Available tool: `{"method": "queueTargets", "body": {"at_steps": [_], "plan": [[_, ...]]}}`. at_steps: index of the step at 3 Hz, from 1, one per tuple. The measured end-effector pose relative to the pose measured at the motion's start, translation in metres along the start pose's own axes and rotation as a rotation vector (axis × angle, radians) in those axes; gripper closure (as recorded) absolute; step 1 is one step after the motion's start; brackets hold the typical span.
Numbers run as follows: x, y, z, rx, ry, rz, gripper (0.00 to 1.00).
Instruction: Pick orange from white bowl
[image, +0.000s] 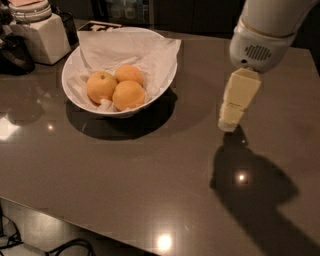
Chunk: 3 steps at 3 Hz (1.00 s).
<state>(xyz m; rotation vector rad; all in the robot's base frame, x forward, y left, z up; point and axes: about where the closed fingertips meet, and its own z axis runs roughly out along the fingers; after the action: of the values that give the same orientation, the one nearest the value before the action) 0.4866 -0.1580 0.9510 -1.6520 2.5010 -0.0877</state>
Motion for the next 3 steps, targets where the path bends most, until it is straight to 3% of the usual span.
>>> {"method": "queueTargets", "body": {"at_steps": [2, 3], "plan": [[-0.027, -0.004, -0.004, 0.047, -0.061, -0.031, 0.00], [-0.107, -0.015, -0.009, 0.063, -0.035, -0.071, 0.00]]}}
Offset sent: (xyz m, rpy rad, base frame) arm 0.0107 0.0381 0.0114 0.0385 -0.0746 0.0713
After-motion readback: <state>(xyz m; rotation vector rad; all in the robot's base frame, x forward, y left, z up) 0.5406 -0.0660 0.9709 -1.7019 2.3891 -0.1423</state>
